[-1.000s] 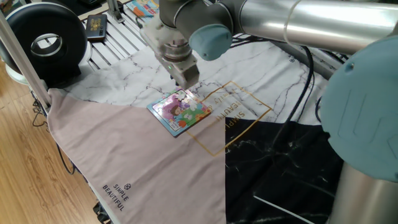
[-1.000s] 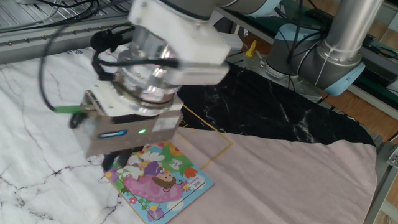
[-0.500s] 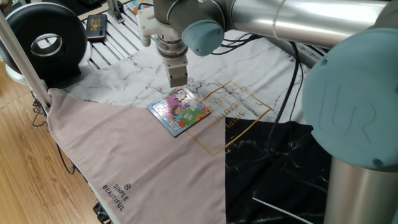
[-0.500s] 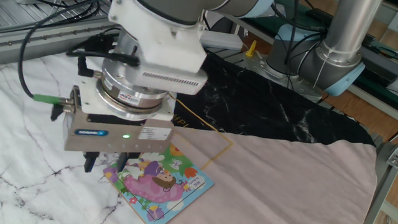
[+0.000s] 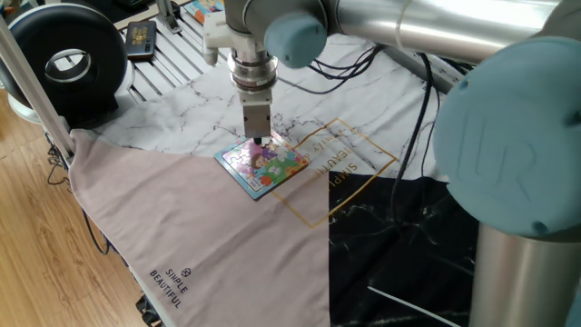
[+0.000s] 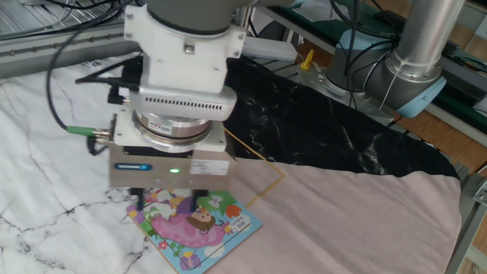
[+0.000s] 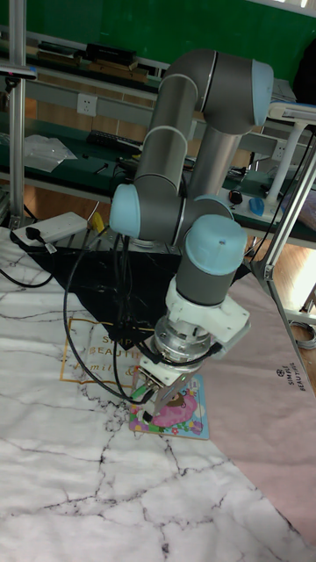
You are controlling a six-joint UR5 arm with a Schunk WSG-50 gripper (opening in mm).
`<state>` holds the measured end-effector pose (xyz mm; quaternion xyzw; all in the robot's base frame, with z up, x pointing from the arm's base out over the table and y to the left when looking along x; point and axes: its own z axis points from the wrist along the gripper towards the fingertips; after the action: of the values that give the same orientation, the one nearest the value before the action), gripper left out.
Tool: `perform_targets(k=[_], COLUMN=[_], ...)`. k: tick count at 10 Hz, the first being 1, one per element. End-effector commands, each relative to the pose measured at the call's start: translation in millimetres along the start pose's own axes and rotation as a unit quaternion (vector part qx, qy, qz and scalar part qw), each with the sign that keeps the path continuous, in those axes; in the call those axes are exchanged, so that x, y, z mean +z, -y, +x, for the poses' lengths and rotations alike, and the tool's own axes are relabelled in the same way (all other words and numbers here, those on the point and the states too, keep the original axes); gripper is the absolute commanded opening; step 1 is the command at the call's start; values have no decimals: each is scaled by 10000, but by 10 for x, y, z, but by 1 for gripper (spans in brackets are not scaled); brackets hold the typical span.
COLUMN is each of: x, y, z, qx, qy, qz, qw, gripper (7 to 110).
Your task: Assemble one piece of a puzzle
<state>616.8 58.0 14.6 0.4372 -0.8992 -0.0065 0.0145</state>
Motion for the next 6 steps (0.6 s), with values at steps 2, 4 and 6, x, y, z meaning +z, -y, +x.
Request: perform_targets(k=[2, 4, 6], x=[-183, -88, -31], y=[-267, -398, -499], z=[-137, -288, -284], qx=[278, 436, 549], qy=[74, 287, 230], qz=[-428, -781, -1008], qw=[9987, 9956, 9931], gripper=[66, 66, 66])
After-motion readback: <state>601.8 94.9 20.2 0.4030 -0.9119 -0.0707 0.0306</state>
